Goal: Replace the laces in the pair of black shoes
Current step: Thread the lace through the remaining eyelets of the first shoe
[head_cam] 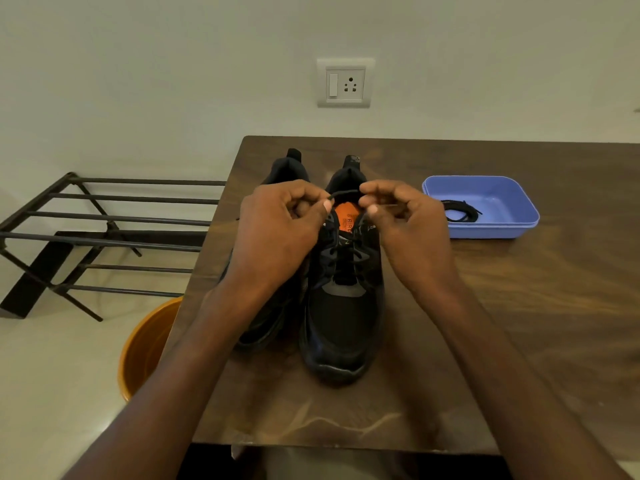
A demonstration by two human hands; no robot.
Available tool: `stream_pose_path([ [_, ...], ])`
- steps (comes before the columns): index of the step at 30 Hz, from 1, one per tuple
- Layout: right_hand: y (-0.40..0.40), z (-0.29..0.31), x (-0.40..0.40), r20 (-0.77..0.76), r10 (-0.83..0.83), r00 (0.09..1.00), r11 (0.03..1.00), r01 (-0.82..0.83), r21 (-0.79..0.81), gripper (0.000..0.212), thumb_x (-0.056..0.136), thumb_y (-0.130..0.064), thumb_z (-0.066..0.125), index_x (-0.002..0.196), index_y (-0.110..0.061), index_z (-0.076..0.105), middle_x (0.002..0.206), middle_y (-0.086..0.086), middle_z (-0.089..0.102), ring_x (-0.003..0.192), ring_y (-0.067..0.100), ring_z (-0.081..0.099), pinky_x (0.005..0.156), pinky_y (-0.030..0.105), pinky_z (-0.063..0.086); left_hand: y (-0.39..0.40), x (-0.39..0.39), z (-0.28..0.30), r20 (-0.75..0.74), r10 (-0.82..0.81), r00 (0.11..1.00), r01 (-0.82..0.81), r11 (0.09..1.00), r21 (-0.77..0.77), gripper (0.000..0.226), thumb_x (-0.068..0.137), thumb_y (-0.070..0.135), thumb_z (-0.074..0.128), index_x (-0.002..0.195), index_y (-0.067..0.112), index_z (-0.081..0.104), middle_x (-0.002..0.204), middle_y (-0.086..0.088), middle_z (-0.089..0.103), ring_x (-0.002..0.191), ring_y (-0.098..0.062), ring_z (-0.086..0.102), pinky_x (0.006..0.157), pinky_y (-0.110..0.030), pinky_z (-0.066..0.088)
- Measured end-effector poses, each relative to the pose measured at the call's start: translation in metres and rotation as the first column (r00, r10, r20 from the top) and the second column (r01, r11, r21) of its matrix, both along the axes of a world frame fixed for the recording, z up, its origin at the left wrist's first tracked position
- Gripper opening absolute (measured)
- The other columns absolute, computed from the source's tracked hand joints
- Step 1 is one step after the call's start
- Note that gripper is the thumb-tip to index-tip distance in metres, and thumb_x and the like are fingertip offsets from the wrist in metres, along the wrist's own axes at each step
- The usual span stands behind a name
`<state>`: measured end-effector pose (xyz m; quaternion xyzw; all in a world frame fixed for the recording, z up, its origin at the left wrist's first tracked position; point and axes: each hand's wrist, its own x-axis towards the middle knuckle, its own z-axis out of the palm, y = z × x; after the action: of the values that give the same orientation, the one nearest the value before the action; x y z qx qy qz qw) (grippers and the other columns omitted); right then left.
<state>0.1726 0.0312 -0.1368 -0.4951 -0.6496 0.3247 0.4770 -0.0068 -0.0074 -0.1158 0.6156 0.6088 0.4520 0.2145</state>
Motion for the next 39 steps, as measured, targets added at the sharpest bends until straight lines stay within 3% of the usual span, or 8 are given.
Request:
stream_pose_path([
  [5, 0.005, -0.016, 0.002, 0.377, 0.056, 0.925, 0.991, -0.097, 0.089, 0.056, 0.087, 0.017, 0.055, 0.118, -0.025, 0.074, 0.129, -0.005, 0.059, 0.121, 0.014, 0.056, 0.1, 0.032, 0.054, 0.001, -0.001, -0.002, 0.009, 0.018, 1.0, -0.019, 0.999, 0.047, 0.012, 0.099, 0.027, 0.07, 0.106, 0.027, 0.079, 0.078, 0.008, 0.076, 0.076, -0.013, 0.074, 0.076, -0.035, 0.062],
  [8, 0.006, -0.015, 0.005, 0.343, 0.054, 0.938, 0.991, -0.094, 0.1, 0.045, 0.089, 0.012, 0.058, 0.109, -0.024, 0.075, 0.121, -0.008, 0.061, 0.113, 0.008, 0.058, 0.096, 0.027, 0.055, 0.001, 0.004, -0.005, -0.045, -0.014, 0.999, 0.017, 0.998, 0.065, 0.017, 0.098, 0.025, 0.071, 0.113, 0.023, 0.079, 0.092, 0.014, 0.078, 0.086, 0.003, 0.073, 0.08, -0.022, 0.061],
  [12, 0.008, -0.013, 0.012, 0.261, 0.061, 0.963, 0.995, -0.079, 0.059, 0.035, 0.09, 0.009, 0.064, 0.103, -0.021, 0.074, 0.114, -0.01, 0.064, 0.105, 0.003, 0.061, 0.09, 0.009, 0.05, 0.004, 0.009, -0.013, -0.154, -0.045, 0.987, 0.055, 0.997, 0.059, 0.017, 0.097, 0.028, 0.072, 0.113, 0.028, 0.079, 0.087, 0.015, 0.076, 0.075, -0.005, 0.072, 0.071, -0.031, 0.062],
  [17, 0.012, -0.016, 0.016, 0.12, 0.068, 0.991, 0.998, -0.067, -0.012, 0.03, 0.088, 0.009, 0.068, 0.096, -0.019, 0.075, 0.113, -0.007, 0.07, 0.102, 0.004, 0.066, 0.088, 0.021, 0.058, 0.003, 0.013, -0.017, -0.336, -0.033, 0.941, 0.06, 0.996, 0.071, 0.019, 0.1, 0.027, 0.069, 0.117, 0.028, 0.078, 0.069, 0.016, 0.067, 0.055, -0.009, 0.062, 0.056, -0.039, 0.059],
  [22, 0.014, -0.019, 0.017, 0.069, 0.075, 0.995, 0.997, -0.073, -0.039, 0.031, 0.088, 0.008, 0.069, 0.095, -0.022, 0.076, 0.113, -0.007, 0.071, 0.103, 0.007, 0.068, 0.089, 0.031, 0.061, 0.008, 0.02, -0.01, -0.519, -0.029, 0.854, 0.077, 0.994, 0.072, 0.018, 0.101, 0.031, 0.063, 0.109, 0.034, 0.079, 0.078, 0.007, 0.074, 0.066, -0.012, 0.065, 0.059, -0.04, 0.059],
  [28, 0.016, -0.02, 0.018, 0.041, 0.074, 0.996, 0.995, -0.071, -0.071, 0.032, 0.088, 0.007, 0.07, 0.092, -0.024, 0.076, 0.112, -0.008, 0.072, 0.102, 0.008, 0.069, 0.088, 0.036, 0.062, 0.018, 0.013, -0.005, -0.434, -0.176, 0.884, 0.151, 0.984, -0.09, 0.016, 0.1, 0.029, 0.068, 0.108, 0.037, 0.079, 0.075, 0.014, 0.071, 0.061, -0.007, 0.062, 0.063, -0.038, 0.06],
  [32, 0.015, -0.019, 0.015, 0.044, 0.053, 0.998, 0.996, -0.049, -0.073, 0.034, 0.087, 0.006, 0.071, 0.09, -0.027, 0.075, 0.11, -0.008, 0.072, 0.1, 0.008, 0.07, 0.087, 0.034, 0.062, 0.021, 0.013, -0.013, -0.294, -0.175, 0.94, 0.145, 0.982, -0.122, 0.013, 0.096, 0.027, 0.073, 0.102, 0.036, 0.08, 0.072, 0.022, 0.068, 0.062, 0.001, 0.062, 0.063, -0.017, 0.049],
  [39, 0.011, -0.017, 0.01, 0.084, 0.0, 0.996, 1.0, 0.002, -0.027, 0.032, 0.087, 0.007, 0.071, 0.091, -0.025, 0.075, 0.104, -0.01, 0.072, 0.093, -0.001, 0.069, 0.083, 0.023, 0.061, 0.016, 0.024, -0.017, -0.47, 0.05, 0.881, -0.05, 0.999, 0.014, 0.006, 0.095, 0.036, 0.073, 0.101, 0.037, 0.073, 0.073, 0.018, 0.056, 0.059, 0.0, 0.052, 0.05, -0.02, 0.039],
])
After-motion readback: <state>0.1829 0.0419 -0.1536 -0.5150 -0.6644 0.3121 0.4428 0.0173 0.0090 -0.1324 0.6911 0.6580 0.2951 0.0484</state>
